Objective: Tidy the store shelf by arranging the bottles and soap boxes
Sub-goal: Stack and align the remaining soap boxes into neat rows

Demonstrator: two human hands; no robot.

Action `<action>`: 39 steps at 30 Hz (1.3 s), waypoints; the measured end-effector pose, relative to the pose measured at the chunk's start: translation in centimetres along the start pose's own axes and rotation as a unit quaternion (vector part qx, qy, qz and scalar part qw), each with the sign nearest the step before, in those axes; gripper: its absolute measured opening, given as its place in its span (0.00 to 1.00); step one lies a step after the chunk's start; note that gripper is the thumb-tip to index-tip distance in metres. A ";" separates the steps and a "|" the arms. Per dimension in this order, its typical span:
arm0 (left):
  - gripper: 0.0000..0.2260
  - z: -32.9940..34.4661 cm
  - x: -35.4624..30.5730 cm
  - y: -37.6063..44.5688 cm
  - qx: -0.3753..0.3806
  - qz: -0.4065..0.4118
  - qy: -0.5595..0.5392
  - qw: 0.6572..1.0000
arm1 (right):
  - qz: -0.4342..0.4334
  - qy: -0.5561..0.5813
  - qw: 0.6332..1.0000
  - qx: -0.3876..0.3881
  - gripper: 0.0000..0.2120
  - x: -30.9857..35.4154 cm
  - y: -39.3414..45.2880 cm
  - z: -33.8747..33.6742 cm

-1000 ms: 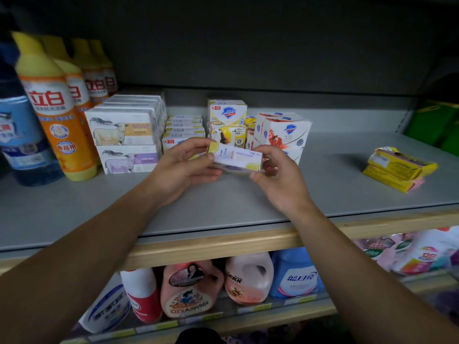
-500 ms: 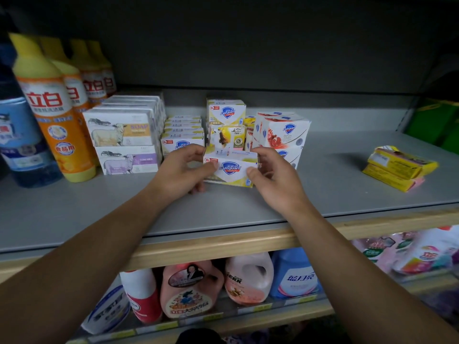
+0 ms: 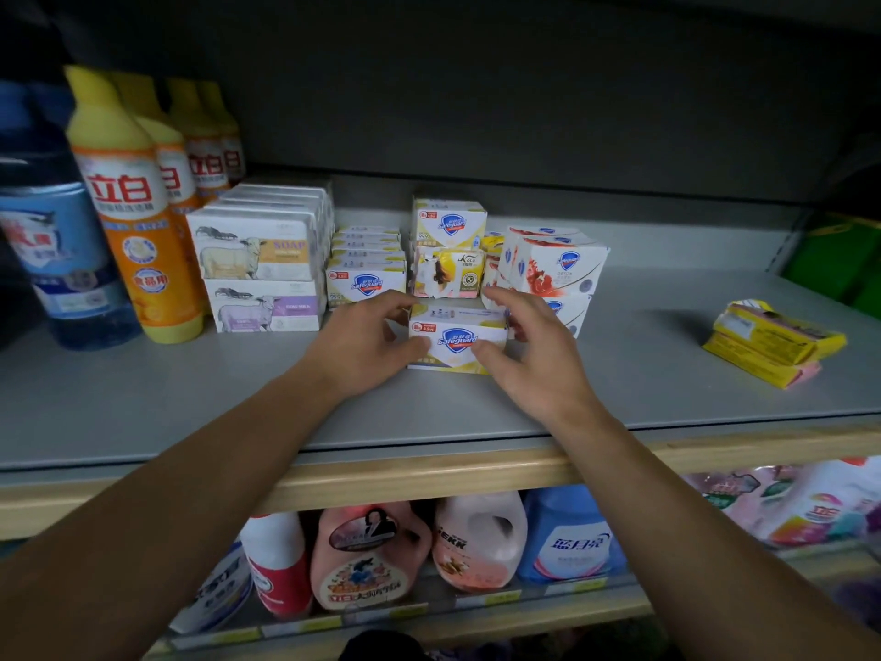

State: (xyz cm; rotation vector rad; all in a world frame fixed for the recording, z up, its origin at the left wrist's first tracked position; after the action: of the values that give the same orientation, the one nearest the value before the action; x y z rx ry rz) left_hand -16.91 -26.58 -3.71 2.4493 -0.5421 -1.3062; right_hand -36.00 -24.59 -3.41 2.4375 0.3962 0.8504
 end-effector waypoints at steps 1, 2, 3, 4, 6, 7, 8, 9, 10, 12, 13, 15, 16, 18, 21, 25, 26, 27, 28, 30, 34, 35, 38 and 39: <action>0.21 -0.2 -0.2 -0.1 0.011 0.003 0.030 0.999 | -0.016 -0.031 0.999 0.004 0.26 0.5 0.0 0.1; 0.22 -0.6 -0.4 -0.4 0.021 0.006 0.060 0.998 | -0.031 -0.064 0.997 0.012 0.26 1.0 0.0 0.3; 0.23 -1.2 -0.5 -0.7 0.029 0.010 0.086 0.996 | -0.044 -0.092 0.995 0.023 0.25 1.4 0.1 0.6; 0.24 -1.9 -0.4 -1.2 0.040 0.016 0.113 0.993 | -0.053 -0.115 0.991 0.034 0.24 1.7 0.2 1.0; 0.25 -3.4 0.7 -2.8 0.075 0.012 0.178 0.981 | -0.055 -0.146 0.986 0.054 0.21 2.2 0.8 1.7; 0.26 -4.4 1.7 -3.7 0.092 0.000 0.211 0.973 | -0.052 -0.152 0.985 0.062 0.21 2.5 1.2 2.1; 0.27 -5.4 2.9 -4.6 0.102 -0.017 0.235 0.966 | -0.052 -0.154 0.984 0.068 0.21 2.9 1.6 2.4; 0.28 -6.4 3.8 -5.5 0.106 -0.033 0.244 0.964 | -0.055 -0.155 0.984 0.072 0.21 3.4 2.1 2.9; 0.30 -7.1 4.4 -6.3 0.106 -0.040 0.240 0.964 | -0.060 -0.155 0.983 0.072 0.21 4.0 2.6 3.4; 0.35 -7.6 4.7 -7.2 0.101 -0.040 0.233 0.966 | -0.072 -0.154 0.983 0.068 0.20 5.4 3.5 4.7; 0.36 -7.5 4.6 -7.4 0.099 -0.033 0.235 0.966 | -0.074 -0.154 0.983 0.065 0.20 6.1 4.0 5.4; 0.39 -7.2 4.2 -7.4 0.092 -0.009 0.244 0.965 | -0.079 -0.156 0.983 0.055 0.20 7.2 4.9 7.0; 0.39 -7.2 4.1 -7.3 0.088 -0.002 0.246 0.965 | -0.085 -0.153 0.983 0.049 0.20 7.7 5.3 7.7; 0.39 -7.4 4.2 -7.1 0.079 -0.003 0.251 0.965 | -0.092 -0.157 0.982 0.041 0.19 8.2 6.1 9.1; 0.40 -7.6 4.6 -7.0 0.075 -0.012 0.256 0.964 | -0.094 -0.207 0.973 0.026 0.18 8.1 7.1 10.7; 0.37 -7.5 5.2 -6.6 0.077 -0.023 0.257 0.963 | -0.090 -0.228 0.969 0.011 0.17 7.7 7.6 11.2; 0.35 -7.5 5.4 -6.5 0.078 -0.029 0.257 0.963 | -0.090 -0.232 0.969 0.011 0.17 7.6 7.7 11.3; 0.34 -7.5 5.5 -6.5 0.080 -0.036 0.256 0.963 | -0.091 -0.236 0.967 0.013 0.17 7.6 7.8 11.4; 0.33 -7.4 5.6 -6.5 0.083 -0.040 0.255 0.963 | -0.090 -0.241 0.966 0.016 0.17 7.6 7.9 11.4; 0.33 -7.4 5.5 -6.6 0.086 -0.044 0.252 0.963 | -0.081 -0.250 0.965 0.026 0.17 7.6 7.9 11.4; 0.32 -7.4 5.3 -6.6 0.093 -0.055 0.252 0.962 | -0.082 -0.266 0.958 0.061 0.24 7.9 7.4 10.8; 0.30 -7.4 5.3 -6.6 0.093 -0.056 0.251 0.962 | -0.076 -0.260 0.960 0.065 0.26 7.8 7.0 10.2; 0.25 -7.5 5.3 -6.8 0.081 -0.054 0.233 0.967 | -0.040 -0.219 0.972 0.075 0.26 6.5 4.8 7.5; 0.25 -7.7 5.3 -6.9 0.078 -0.057 0.228 0.969 | -0.037 -0.218 0.972 0.085 0.25 5.9 3.9 6.6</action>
State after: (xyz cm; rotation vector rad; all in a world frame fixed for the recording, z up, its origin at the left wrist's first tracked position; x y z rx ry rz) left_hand -6.52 -22.22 -6.44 2.8220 -0.3981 -0.7126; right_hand -26.88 -27.75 -2.71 2.6548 0.4009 0.2416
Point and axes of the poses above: each hand's wrist, its own y-axis towards the middle knuckle, its own z-axis out of the palm, x = y × z, the point moved 9 cm from there along y, towards the middle knuckle, and after that the axes turned 12 degrees about -y, right-handed, at the moved point
